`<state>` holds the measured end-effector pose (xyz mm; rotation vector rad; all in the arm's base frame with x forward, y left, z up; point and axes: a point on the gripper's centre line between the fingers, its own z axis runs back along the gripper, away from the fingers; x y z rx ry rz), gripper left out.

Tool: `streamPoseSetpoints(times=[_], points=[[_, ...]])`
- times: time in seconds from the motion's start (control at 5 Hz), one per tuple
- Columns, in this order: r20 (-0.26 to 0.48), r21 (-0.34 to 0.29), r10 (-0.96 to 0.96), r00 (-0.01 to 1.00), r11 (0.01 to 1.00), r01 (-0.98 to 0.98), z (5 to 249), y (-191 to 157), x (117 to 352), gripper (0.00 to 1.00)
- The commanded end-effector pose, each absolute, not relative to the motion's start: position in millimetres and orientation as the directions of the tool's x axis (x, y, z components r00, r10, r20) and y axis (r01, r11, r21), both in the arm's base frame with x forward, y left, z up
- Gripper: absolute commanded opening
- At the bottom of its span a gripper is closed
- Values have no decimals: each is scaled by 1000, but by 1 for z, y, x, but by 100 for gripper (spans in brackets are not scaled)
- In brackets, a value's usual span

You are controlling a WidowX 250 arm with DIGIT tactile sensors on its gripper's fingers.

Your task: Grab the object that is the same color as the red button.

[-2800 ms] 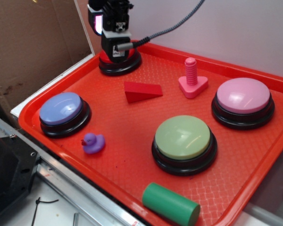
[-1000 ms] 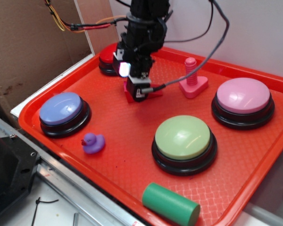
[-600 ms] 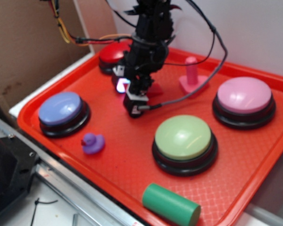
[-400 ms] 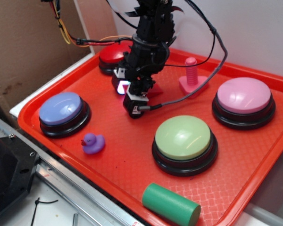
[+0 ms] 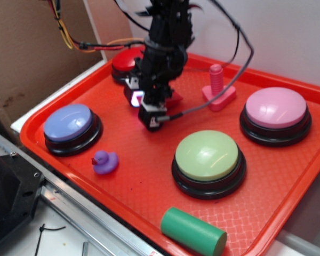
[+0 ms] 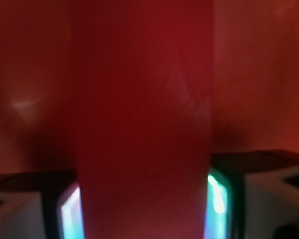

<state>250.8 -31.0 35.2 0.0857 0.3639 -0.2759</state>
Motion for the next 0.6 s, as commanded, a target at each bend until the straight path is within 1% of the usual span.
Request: streamPoseSetpoints(times=[0.0,0.2,0.4], points=[[-134,118,130,982,986,-114,147,-52,203,0],[-76,78,76,994,994,-70,195,-57,187,0],[-68,92,51,996,995,-45,245,-58,180,0]])
